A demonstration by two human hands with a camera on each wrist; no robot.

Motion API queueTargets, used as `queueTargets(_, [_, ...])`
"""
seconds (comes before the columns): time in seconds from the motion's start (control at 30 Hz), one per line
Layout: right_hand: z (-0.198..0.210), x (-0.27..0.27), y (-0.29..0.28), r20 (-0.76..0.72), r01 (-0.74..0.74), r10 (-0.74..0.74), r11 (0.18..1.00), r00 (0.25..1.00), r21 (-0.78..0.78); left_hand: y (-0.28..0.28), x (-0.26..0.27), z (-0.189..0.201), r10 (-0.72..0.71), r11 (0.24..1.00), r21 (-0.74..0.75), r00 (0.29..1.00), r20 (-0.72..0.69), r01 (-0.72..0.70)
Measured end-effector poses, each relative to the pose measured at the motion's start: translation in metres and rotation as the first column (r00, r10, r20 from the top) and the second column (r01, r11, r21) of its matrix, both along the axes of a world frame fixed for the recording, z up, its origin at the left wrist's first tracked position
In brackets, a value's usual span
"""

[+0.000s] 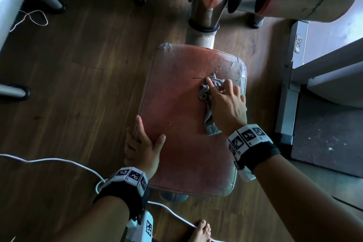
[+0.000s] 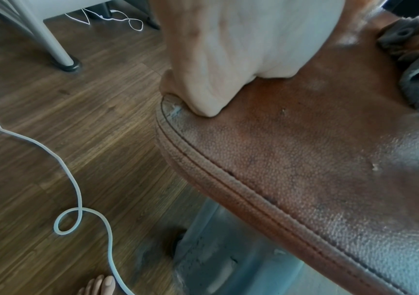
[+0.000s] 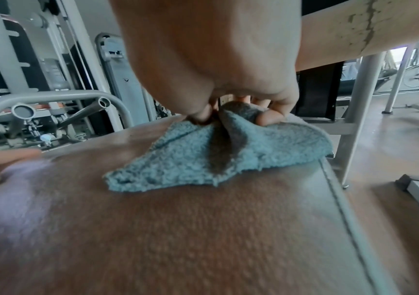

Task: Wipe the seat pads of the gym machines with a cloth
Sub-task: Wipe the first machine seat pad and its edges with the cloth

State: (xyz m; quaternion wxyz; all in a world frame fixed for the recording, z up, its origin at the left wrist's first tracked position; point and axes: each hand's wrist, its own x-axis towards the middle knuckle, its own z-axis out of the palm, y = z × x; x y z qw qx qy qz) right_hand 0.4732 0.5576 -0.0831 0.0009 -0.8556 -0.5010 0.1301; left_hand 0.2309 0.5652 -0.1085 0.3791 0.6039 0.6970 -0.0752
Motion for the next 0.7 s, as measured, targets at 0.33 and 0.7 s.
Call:
queueTargets(0.33, [0.002, -0.002, -0.005, 0.022, -0.05, 0.05, 0.999, 0.999, -0.009, 0.001, -0.001, 0.002, -0.006, 1.0, -0.016, 1.0, 0.015, 0.006])
queueTargets(0.7, [0.01, -0.007, -0.008, -0.01, 0.076, -0.077, 0.996, 0.997, -0.043, -0.001, -0.001, -0.001, -0.01, 1.0, -0.018, 1.0, -0.014, 0.01])
